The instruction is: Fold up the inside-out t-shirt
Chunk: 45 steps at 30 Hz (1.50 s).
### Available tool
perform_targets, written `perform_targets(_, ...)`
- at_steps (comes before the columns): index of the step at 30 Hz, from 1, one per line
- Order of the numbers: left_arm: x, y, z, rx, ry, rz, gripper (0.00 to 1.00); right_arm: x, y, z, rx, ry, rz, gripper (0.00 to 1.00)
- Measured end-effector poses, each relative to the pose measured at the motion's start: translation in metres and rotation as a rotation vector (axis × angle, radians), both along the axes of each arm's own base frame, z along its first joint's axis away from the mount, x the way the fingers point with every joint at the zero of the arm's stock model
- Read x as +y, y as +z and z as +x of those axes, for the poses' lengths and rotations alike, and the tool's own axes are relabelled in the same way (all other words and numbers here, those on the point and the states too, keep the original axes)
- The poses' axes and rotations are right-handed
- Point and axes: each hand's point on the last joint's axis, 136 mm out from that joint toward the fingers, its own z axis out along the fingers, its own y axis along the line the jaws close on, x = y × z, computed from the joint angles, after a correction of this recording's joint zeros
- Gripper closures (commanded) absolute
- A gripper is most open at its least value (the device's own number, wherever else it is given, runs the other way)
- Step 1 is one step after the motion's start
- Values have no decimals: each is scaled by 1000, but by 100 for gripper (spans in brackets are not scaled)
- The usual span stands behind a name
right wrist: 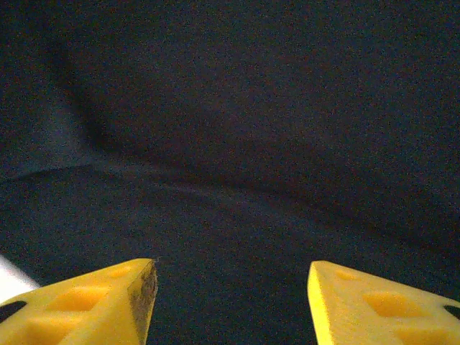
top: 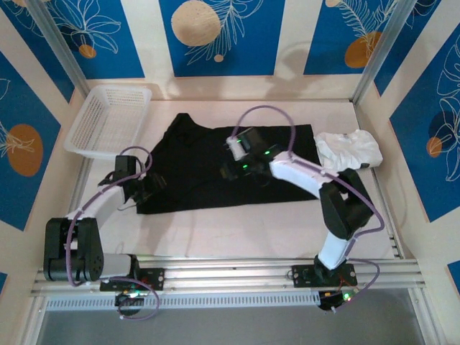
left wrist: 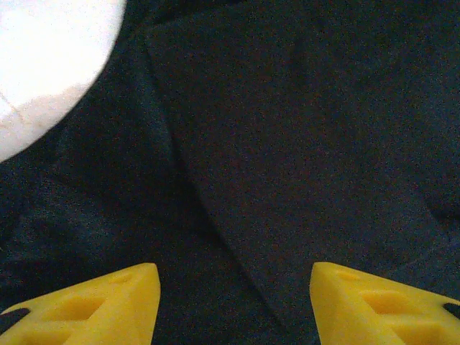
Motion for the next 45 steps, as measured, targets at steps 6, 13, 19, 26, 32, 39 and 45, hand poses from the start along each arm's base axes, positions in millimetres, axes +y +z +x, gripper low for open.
perform_targets(6, 12, -11, -8, 24, 74, -50, 44, 107, -19, -48, -73, 312, 8, 38)
perform_targets(13, 15, -18, -13, 30, 88, -64, 44, 166, -52, -55, -111, 452, -33, 38)
perform_targets(19, 16, -22, -15, 31, 93, -65, 44, 177, -73, -51, -113, 495, -77, 41)
perform_targets(26, 17, -23, -16, 34, 95, -65, 44, 178, -80, -45, -132, 511, -114, 76)
perform_targets(32, 17, -19, -16, 16, 95, -64, 44, 177, -75, -31, -148, 458, -115, 95)
perform_targets(39, 17, -6, -13, -30, 94, -63, 43, 168, -58, 3, -131, 311, -70, 95)
perform_targets(45, 16, -2, -13, -50, 90, -67, 43, 157, -28, 52, -85, 130, 19, 92)
